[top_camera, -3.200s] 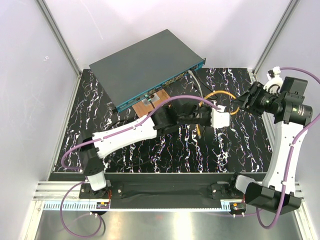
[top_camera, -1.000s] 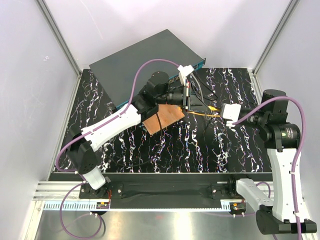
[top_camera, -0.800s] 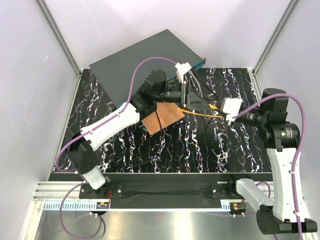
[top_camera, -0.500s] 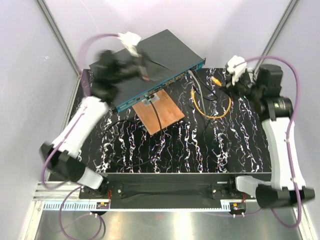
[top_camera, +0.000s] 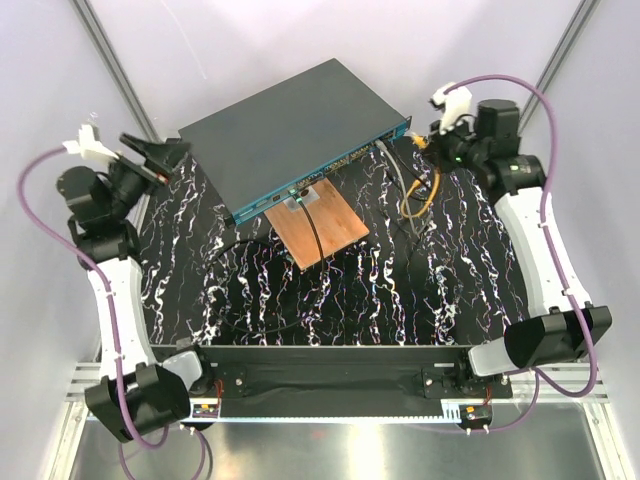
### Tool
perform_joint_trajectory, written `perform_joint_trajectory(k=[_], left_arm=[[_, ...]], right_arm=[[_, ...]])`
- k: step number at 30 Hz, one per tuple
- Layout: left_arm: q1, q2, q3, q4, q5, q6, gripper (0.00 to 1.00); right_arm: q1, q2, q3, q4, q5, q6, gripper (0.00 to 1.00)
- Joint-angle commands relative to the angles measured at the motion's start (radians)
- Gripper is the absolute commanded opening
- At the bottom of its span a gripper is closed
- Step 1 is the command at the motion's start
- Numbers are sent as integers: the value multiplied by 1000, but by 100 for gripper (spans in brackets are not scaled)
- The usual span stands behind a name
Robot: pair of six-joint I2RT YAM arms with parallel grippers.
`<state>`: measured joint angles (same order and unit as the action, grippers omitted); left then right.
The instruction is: Insert the plug into the switch port
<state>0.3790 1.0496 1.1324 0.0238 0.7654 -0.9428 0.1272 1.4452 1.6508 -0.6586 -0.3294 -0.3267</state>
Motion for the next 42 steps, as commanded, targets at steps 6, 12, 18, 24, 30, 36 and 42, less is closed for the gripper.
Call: perform_joint_trajectory(k=[6, 12, 18, 24, 30, 36, 42], left_arm=[[-9, 69, -146, 42, -32, -94, 99], [-51, 98, -218, 191, -28, -183, 99], [-95, 139, -220, 255, -34, -203, 92], [-123, 168, -214, 289, -31, -220, 74], [-135, 179, -214, 306, -26, -229, 51], [-135, 179, -217, 301, -23, -229, 33], [-135, 182, -237, 291, -20, -234, 15]], right_arm=[[126, 37, -32, 165, 145, 41, 0], [157, 47, -46, 174, 197, 58, 0], [169, 69, -43, 157, 216, 58, 0], [181, 98, -13, 139, 210, 45, 0], [189, 115, 1, 145, 222, 43, 0], [196, 113, 15, 155, 231, 55, 0], [201, 112, 24, 166, 228, 72, 0]])
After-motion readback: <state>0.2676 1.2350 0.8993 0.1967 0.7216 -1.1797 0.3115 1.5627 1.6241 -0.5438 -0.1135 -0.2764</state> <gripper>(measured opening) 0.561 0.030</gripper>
